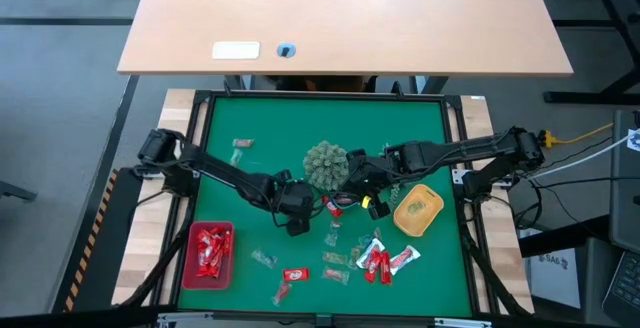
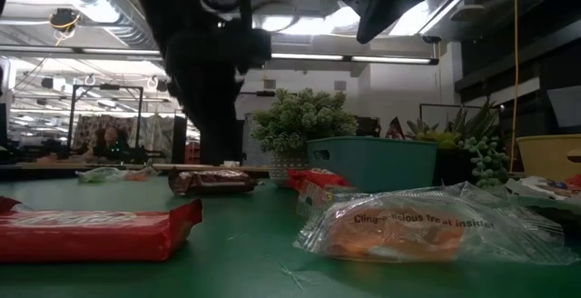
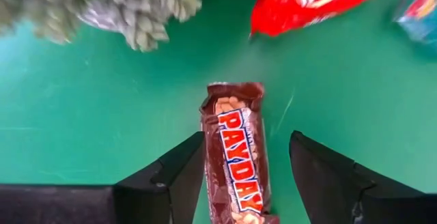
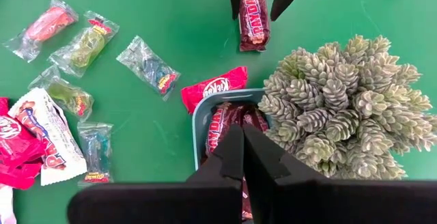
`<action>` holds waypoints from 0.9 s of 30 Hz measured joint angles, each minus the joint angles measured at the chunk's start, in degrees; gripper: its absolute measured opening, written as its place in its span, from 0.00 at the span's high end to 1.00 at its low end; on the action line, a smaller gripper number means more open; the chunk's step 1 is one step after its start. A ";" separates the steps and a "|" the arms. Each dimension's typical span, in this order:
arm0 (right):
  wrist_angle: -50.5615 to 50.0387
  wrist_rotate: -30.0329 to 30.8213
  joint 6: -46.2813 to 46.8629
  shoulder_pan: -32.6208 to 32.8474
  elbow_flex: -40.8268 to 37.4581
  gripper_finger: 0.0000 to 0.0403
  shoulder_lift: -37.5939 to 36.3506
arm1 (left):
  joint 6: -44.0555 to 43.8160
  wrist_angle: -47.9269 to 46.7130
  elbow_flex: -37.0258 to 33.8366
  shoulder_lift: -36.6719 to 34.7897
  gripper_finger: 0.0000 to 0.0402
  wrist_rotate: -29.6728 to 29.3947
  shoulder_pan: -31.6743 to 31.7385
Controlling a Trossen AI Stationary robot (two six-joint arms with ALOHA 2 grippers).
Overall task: Organize candy in baskets
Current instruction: Put the brown chocolate into the blue bin
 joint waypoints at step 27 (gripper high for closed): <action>-13.56 0.52 4.56 0.04 0.00 1.00 -7.23 | -0.42 0.89 -0.02 4.61 0.84 4.57 3.94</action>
